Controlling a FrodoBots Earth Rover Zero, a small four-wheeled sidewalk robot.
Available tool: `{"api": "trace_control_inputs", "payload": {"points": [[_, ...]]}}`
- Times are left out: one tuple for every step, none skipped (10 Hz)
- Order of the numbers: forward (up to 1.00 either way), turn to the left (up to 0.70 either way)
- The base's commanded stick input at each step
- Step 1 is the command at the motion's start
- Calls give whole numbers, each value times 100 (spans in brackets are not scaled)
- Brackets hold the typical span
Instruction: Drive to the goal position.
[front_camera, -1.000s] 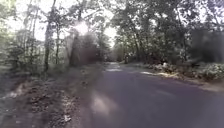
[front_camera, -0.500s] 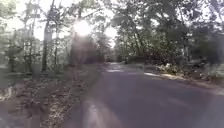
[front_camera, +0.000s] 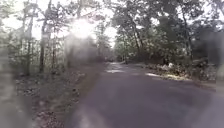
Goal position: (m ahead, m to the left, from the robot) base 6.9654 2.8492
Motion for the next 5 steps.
{"api": "trace_control_inputs", "payload": {"points": [[70,-1],[70,-1],[70,-1],[70,-1],[70,-1]]}}
